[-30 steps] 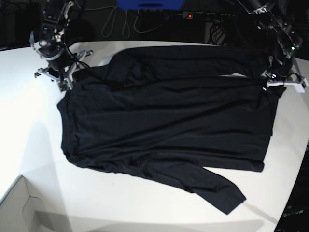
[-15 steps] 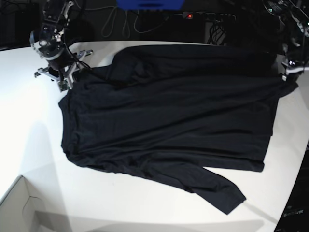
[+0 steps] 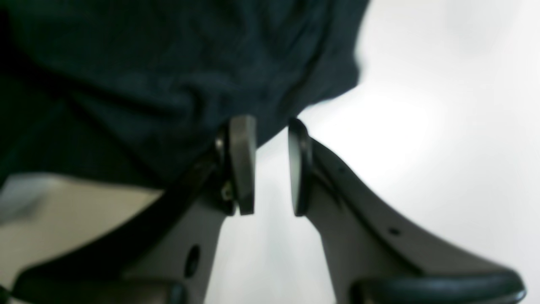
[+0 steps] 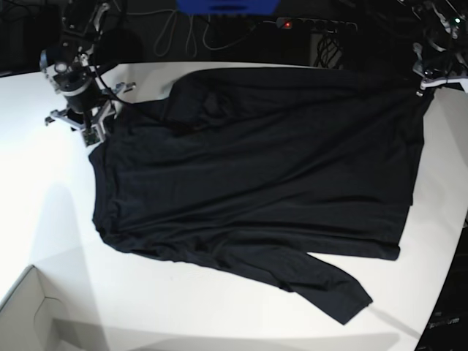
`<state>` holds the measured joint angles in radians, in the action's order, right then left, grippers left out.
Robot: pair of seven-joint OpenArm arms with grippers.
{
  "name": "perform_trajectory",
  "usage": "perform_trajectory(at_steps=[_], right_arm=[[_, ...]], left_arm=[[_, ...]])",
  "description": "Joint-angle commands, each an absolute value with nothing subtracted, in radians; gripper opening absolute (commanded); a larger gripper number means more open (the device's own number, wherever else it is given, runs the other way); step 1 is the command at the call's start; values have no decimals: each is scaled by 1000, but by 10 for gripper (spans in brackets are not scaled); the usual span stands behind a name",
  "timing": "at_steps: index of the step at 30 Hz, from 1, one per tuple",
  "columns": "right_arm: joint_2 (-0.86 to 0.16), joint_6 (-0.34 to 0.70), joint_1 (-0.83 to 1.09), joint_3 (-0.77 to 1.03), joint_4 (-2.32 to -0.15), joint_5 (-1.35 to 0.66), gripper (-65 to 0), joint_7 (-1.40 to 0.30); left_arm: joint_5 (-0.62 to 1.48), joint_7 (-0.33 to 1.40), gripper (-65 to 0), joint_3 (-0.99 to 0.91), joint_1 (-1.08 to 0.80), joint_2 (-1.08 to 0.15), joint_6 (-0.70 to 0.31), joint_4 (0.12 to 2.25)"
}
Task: Layout the t-shirt on the table in an organized manner, then fold the t-shirt properly
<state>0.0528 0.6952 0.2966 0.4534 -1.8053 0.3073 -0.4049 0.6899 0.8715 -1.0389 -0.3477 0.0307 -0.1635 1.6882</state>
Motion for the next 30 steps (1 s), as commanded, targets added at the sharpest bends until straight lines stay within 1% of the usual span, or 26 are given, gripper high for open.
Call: perform_trajectory(at_steps=[1, 6, 11, 13, 14, 17, 21, 24, 30], right_arm=[[53, 698, 291, 455, -1842, 291, -504, -384], [51, 698, 257, 403, -1853, 291, -506, -384], [48, 698, 162, 367, -1690, 292, -510, -384], [47, 698, 124, 372, -1629, 297, -533, -384], [31, 698, 113, 372, -1601, 297, -547, -384], [-5, 698, 99, 375, -1526, 297, -557, -384], [-33, 698, 97, 455, -1466, 297, -557, -383], [-36, 698, 97, 529, -1458, 297, -557, -383], [-51, 698, 102, 602, -1455, 295, -557, -383]], left_arm=[[700, 860, -650, -1043, -338, 18, -170, 1695], [700, 860, -650, -1043, -329, 16, -170, 1669], [700, 860, -650, -1043, -321, 15, -170, 1669], [700, 860, -650, -1043, -312, 15, -170, 1669], [700, 860, -650, -1043, -311, 15, -170, 1667], [700, 860, -650, -1043, -309, 15, -170, 1667], [700, 860, -650, -1043, -298, 15, -170, 1667], [699, 860, -650, -1041, -282, 15, -170, 1650], [699, 860, -650, -1036, -259, 13, -170, 1590]])
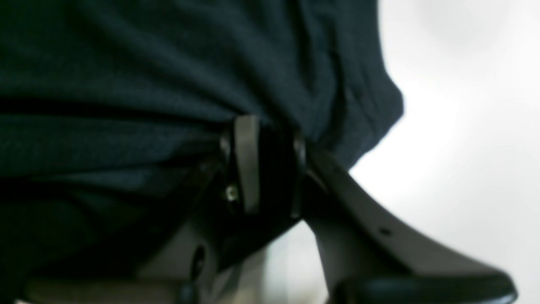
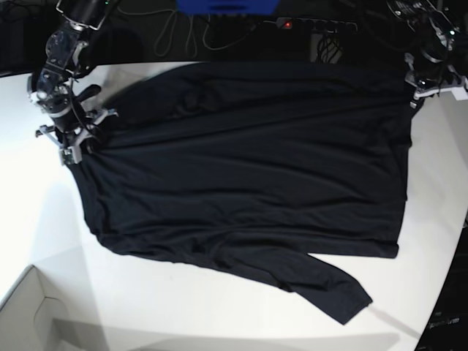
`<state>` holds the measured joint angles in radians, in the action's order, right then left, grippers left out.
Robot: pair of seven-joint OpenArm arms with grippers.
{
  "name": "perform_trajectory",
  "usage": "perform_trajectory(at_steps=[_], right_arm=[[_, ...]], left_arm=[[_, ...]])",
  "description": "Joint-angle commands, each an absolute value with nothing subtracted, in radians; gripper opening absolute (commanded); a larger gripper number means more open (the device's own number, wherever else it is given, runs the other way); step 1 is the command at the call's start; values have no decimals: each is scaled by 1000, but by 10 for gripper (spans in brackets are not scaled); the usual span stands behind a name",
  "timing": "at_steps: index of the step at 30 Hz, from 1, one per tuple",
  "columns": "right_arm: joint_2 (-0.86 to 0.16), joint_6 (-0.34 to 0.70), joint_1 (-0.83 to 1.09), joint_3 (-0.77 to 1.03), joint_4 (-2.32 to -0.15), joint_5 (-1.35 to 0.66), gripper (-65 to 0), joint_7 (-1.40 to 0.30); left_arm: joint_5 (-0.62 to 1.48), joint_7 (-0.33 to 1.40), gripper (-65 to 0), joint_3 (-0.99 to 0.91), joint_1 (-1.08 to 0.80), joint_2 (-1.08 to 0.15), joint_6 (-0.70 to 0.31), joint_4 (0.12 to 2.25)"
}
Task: Layout the t-shirt on the table in an organized manner, then fold the t-shirt properly
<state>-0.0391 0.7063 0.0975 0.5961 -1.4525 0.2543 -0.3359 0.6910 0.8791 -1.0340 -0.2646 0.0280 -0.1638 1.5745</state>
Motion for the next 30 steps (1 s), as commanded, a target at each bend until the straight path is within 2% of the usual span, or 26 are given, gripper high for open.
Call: perform_trajectory(at_steps=[1, 13, 18, 21, 25, 30], right_arm=[[-51, 698, 102, 608, -1455, 295, -557, -383], [-44, 698, 99, 604, -1461, 295, -557, -383], [-39, 698, 99, 604, -1461, 295, -557, -383], [-30, 698, 97, 604, -1461, 295, -557, -383], [-27, 698, 97, 604, -1461, 295, -557, -383], [-19, 698, 97, 601, -1461, 295, -557, -383]], left_arm=[[697, 860, -650, -1036, -254, 13, -170, 1583], [682, 871, -644, -1040, -272, 19, -170, 1581], [684, 871, -524, -1044, -278, 19, -180, 1601], [684, 871, -470, -1073, -288, 24, -252, 1659], [684, 871, -464, -1139, -280, 53, -311, 1776], [684, 871, -464, -1147, -219, 51, -318, 1896]])
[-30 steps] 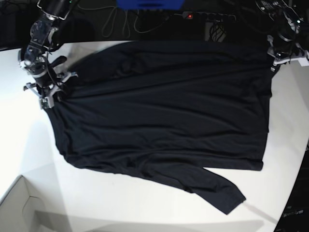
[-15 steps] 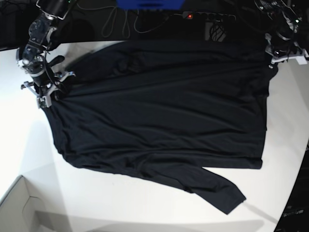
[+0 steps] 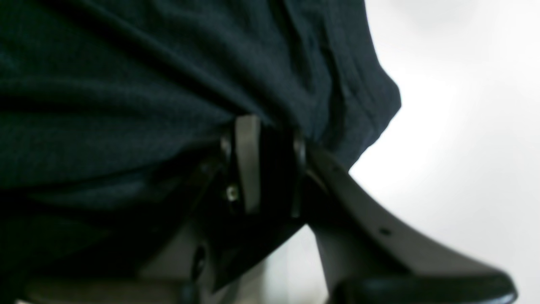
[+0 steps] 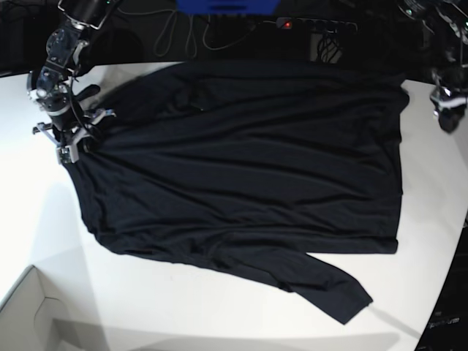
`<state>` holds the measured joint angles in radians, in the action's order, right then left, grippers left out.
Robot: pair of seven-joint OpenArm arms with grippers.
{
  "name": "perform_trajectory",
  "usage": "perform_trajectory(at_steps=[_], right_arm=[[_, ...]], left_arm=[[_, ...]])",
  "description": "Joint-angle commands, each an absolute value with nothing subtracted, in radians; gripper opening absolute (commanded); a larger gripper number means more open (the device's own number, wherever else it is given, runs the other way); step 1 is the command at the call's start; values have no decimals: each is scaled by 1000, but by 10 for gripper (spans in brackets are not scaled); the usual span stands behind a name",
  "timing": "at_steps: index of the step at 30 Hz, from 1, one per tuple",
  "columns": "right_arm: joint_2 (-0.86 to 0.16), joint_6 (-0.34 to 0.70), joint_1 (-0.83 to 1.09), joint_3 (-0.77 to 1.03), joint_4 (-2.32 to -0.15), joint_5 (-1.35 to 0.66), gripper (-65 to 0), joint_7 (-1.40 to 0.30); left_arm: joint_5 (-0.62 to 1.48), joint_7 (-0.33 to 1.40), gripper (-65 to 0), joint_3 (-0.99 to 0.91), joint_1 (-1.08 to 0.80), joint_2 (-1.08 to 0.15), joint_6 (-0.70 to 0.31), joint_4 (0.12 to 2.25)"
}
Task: Layout the t-shirt on the table in an organized manner, then fold the t-shirt properly
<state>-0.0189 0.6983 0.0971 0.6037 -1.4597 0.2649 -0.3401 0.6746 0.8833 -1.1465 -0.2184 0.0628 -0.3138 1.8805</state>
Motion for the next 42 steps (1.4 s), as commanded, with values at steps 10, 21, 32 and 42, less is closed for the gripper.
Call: perform_trajectory(at_steps=[10, 21, 32, 42], right_arm=[[-15, 698, 99, 545, -1461, 295, -557, -383], [-21, 698, 96, 545, -1463, 295, -557, -383], [-24, 698, 102, 550, -1465, 297, -557, -383], [-35, 698, 107, 552, -1646, 297, -557, -390]], left_arm=[[367, 862, -479, -875, 113, 22, -308, 1641], [182, 562, -512, -676, 255, -96, -308, 1102], [177, 130, -512, -504, 582, -266, -308, 429], [186, 222, -512, -455, 661, -271, -308, 547]])
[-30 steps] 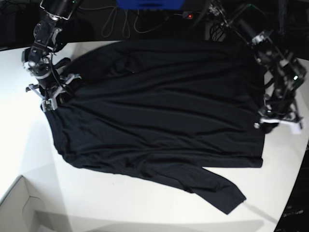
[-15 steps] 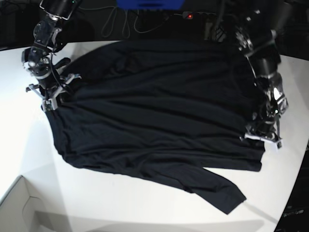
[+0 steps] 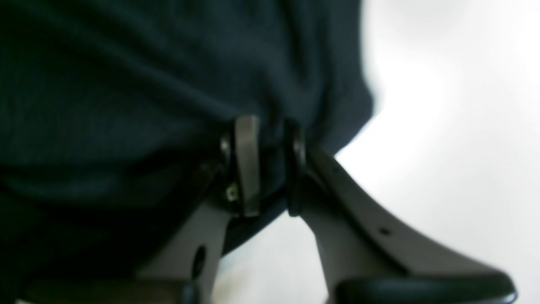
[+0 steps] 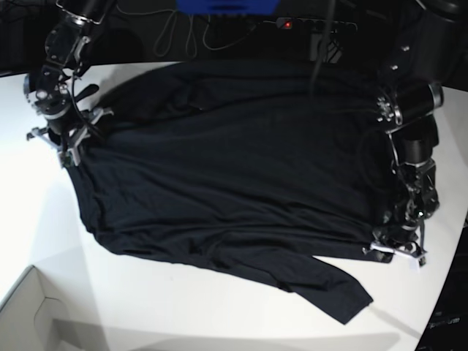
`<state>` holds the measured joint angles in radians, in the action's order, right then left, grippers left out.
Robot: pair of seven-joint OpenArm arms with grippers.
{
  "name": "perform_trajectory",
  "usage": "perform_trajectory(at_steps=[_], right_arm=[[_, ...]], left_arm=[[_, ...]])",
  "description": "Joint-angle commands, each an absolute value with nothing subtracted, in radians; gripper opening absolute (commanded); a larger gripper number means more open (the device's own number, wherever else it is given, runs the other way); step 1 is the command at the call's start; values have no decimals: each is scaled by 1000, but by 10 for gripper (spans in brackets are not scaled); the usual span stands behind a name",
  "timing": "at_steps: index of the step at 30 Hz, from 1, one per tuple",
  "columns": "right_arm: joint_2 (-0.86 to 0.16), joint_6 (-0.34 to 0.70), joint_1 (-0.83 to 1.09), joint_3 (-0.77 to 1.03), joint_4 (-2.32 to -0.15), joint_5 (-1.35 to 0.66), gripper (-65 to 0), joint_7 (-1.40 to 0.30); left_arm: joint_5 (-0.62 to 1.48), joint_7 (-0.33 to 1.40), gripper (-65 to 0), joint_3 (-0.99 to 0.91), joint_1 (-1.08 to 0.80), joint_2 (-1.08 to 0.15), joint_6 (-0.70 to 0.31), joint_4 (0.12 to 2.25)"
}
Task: Layout the t-shirt on the table in an organized manner, then fold the t-shirt properly
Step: 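Lower the left gripper along the shirt side and grasp the edge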
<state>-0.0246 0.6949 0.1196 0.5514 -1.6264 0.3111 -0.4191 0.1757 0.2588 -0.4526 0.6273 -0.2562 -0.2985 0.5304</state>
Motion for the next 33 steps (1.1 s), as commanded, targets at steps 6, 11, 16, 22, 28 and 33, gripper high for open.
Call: perform_trajectory(at_steps=[6, 11, 16, 22, 28, 33], right_arm=[[-12, 698, 104, 550, -1738, 295, -557, -392], [16, 698, 101, 547, -1767, 295, -556, -392], [21, 698, 99, 524, -1770, 294, -556, -392], [21, 698, 105, 450, -1748, 294, -556, -392], [21, 698, 104, 420, -1698, 294, -556, -392], [21, 698, 105, 423, -1641, 294, -556, -389]], left_arm=[[252, 418, -512, -455, 510, -269, -309, 888], [478, 578, -512, -464, 265, -277, -308, 1214], [556, 645, -512, -483, 33, -229, -308, 1428], [475, 642, -512, -483, -74, -173, -315, 1402], [392, 469, -512, -483, -70, -180, -317, 1230], [386, 409, -512, -483, -10, -229, -317, 1107]])
